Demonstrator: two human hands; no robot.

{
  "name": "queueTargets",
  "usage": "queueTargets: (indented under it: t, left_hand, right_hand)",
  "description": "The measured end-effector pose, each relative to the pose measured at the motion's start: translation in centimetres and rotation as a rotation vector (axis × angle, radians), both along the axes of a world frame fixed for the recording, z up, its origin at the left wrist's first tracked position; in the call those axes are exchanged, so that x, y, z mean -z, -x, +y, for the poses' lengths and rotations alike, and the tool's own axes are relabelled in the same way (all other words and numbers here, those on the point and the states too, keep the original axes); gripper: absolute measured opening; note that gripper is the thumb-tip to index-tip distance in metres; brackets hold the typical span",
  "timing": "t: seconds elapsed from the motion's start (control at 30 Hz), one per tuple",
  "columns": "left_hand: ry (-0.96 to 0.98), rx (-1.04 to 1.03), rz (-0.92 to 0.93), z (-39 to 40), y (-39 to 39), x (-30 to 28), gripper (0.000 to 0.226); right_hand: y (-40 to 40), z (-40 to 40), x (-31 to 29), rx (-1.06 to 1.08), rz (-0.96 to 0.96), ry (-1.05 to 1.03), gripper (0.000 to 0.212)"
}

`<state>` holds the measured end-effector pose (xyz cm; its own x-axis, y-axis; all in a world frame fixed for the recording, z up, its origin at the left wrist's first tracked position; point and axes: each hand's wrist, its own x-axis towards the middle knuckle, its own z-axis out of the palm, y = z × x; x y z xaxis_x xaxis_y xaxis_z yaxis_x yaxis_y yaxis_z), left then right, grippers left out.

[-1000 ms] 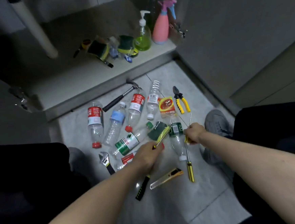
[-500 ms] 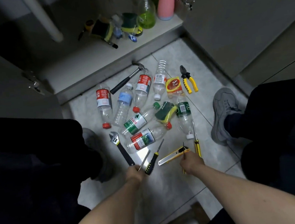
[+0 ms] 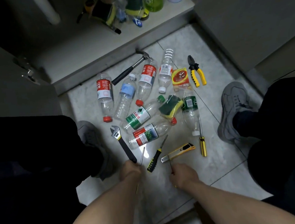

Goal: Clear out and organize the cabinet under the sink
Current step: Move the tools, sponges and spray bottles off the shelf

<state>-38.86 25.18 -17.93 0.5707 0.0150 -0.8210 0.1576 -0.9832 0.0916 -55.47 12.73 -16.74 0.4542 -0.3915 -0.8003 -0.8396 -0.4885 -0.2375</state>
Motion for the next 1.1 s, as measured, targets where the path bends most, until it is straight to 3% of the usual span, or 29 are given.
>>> queueTargets:
  t: [0.1, 0.23, 0.4, 0.57, 0.8, 0.87, 0.97, 1.1]
  left_hand:
    - [0.007, 0.094, -0.118, -1.4, -0.8, -1.7, 0.034]
    - [0.081, 0.070, -0.353, -4.8, -2.9, -4.8, 0.039]
    - [0.107, 0.079, -0.445, -7.4, -5.9, -6.6, 0.046]
    - [0.136, 0.088, -0.458, -8.5, -7.5, -6.8, 0.044]
    - [0.235, 0.178, -0.331, -11.0, -8.9, -8.3, 0.031]
    - [0.369, 0.016, -0.219, -12.3, -9.8, -8.5, 0.027]
    - [0.551, -0.204, -0.064, -14.9, -12.1, -9.9, 0.023]
    - [0.569, 0.082, -0.135, -18.2, -17.3, -13.0, 0.026]
  right_hand:
    - [-0.5, -4.5, -1.1, 0.082, -0.092, 0.171, 0.023]
    - [-2.0, -12.0, -2.3, 0.272, -0.159, 0.396, 0.020]
    - [-3.9, -19.6, -1.2, 0.319, -0.090, 0.536, 0.021]
    - [-5.5, -24.2, 0.4, 0.238, 0.045, 0.429, 0.030]
    - [-6.2, -26.0, -0.3, 0.240, 0.043, 0.343, 0.037]
    - [-6.4, -26.2, -1.0, 0.274, -0.046, 0.340, 0.025]
    - [-9.2, -26.7, -3.7, 0.360, -0.330, 0.372, 0.014]
    - [-17.1, -27.4, -10.2, 0.299, -0.624, 0.319, 0.011]
